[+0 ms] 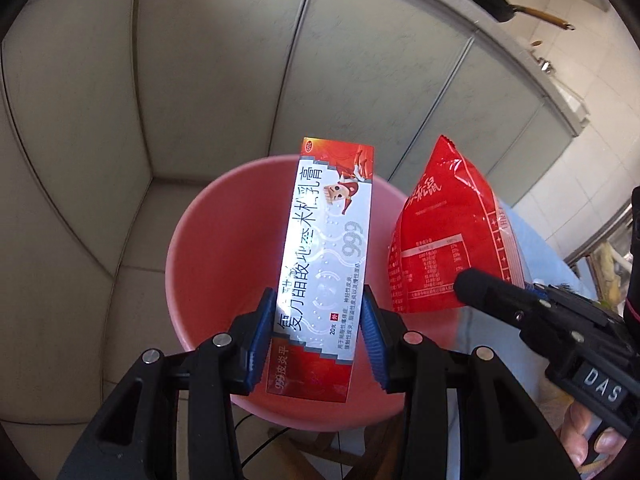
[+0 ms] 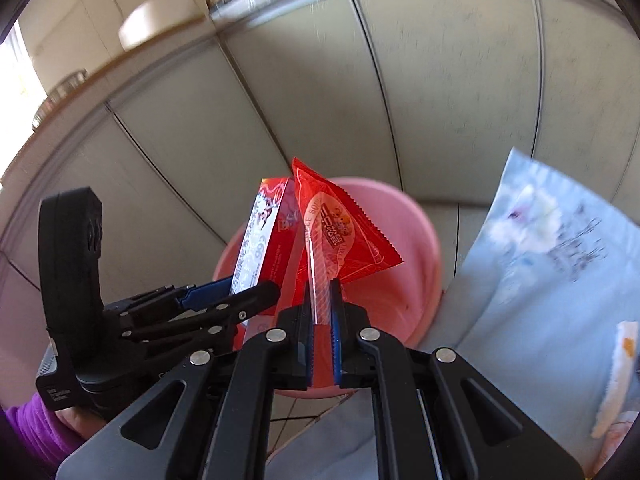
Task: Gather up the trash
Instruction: 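Carry the box and bag over the pink bin and open both tools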
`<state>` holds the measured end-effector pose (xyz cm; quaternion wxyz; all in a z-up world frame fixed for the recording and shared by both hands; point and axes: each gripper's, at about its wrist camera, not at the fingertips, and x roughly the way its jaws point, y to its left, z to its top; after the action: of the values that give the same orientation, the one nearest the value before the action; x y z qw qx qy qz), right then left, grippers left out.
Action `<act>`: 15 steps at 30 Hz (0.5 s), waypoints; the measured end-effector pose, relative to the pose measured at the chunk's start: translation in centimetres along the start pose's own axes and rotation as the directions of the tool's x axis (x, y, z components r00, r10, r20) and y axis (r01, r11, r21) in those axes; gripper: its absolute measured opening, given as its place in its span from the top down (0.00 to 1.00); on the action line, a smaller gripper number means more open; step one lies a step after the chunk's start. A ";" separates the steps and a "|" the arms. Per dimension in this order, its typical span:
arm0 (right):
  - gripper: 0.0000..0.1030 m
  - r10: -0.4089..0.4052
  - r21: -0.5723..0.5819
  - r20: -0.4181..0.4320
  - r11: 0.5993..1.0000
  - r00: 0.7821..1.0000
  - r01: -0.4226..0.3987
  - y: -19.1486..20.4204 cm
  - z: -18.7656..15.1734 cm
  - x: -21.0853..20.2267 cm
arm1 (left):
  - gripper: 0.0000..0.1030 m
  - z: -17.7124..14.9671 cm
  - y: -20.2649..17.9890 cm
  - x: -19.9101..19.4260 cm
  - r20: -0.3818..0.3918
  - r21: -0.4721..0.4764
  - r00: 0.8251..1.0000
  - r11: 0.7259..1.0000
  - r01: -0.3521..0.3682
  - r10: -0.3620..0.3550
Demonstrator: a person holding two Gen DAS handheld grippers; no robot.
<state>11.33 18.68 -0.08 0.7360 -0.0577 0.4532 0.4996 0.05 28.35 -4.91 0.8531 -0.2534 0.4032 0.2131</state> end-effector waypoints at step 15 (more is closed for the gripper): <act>0.88 -0.053 0.031 -0.165 0.998 0.985 0.059 0.6 -1.4 5.2 | 0.56 0.1 -0.5 3.8 -0.126 0.015 0.989 0.997 -0.076 0.077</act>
<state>10.46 21.75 -4.41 0.7108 -0.0982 0.5195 0.4639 2.65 28.64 -7.76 0.8182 -0.2466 0.4670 0.2272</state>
